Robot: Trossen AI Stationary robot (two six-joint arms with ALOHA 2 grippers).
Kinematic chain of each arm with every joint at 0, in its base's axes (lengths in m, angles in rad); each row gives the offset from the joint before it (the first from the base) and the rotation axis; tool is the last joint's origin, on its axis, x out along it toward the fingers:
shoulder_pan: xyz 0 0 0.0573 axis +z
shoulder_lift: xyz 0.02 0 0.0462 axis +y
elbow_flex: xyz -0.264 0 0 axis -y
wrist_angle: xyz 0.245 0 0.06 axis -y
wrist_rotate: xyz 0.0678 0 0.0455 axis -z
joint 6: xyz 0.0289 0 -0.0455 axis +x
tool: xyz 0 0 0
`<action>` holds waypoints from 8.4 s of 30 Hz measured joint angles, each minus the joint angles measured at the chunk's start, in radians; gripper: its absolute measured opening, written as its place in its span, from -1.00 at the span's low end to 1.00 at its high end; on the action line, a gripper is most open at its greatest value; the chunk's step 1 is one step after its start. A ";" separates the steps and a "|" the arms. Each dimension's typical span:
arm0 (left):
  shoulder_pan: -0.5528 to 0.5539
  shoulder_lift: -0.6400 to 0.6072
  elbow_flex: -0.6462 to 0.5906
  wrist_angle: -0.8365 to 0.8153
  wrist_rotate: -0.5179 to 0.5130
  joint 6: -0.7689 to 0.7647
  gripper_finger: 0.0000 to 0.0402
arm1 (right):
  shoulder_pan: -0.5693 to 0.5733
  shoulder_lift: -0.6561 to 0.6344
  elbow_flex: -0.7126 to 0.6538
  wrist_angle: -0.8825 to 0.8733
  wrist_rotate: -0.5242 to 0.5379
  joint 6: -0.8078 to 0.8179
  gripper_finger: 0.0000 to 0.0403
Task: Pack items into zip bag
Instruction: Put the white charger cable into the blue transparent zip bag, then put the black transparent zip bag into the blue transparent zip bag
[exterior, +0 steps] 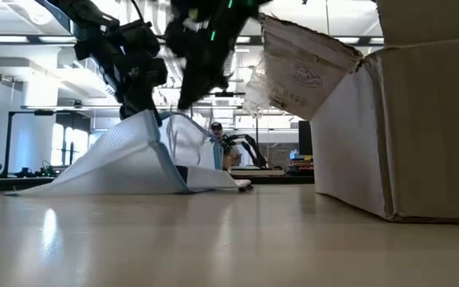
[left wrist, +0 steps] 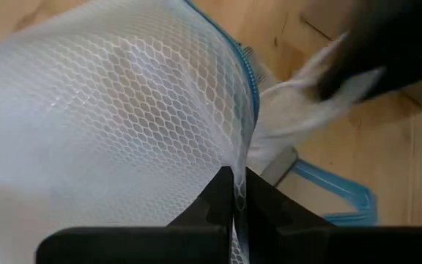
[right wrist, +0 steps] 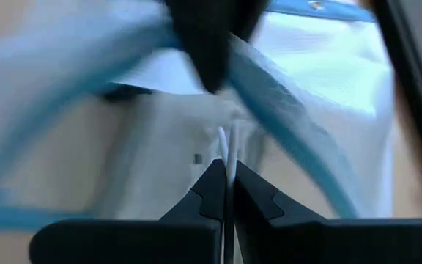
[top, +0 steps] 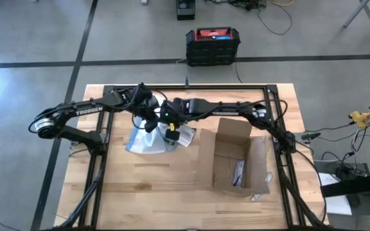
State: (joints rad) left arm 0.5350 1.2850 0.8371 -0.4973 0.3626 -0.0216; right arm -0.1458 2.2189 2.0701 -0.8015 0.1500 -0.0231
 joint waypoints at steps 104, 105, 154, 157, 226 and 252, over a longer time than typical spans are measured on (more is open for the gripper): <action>0.014 0.012 -0.055 0.186 -0.207 -0.035 -1.00 | -0.012 -0.022 -0.361 0.252 -0.157 0.057 -1.00; 0.014 0.012 -0.056 0.191 -0.210 -0.024 -1.00 | 0.000 -0.011 -0.341 0.296 -0.178 0.022 -1.00; -0.017 0.020 -0.087 0.060 -0.089 -0.171 -1.00 | 0.088 0.074 -0.171 0.267 -0.061 -0.608 -0.73; -0.017 0.019 -0.082 0.055 -0.089 -0.171 -1.00 | 0.098 0.078 -0.177 0.266 -0.070 -0.686 -0.48; -0.020 0.012 -0.005 -0.078 0.161 -0.153 -1.00 | -0.012 0.181 -0.471 1.280 -0.071 0.341 -1.00; -0.032 0.015 -0.092 -0.093 0.117 -0.106 -1.00 | -0.022 0.040 -0.373 0.694 -0.474 -0.272 0.22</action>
State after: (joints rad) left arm 0.5030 1.2999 0.7456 -0.5904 0.4801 -0.1280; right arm -0.1677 2.2594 1.6966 -0.1077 -0.3239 -0.2951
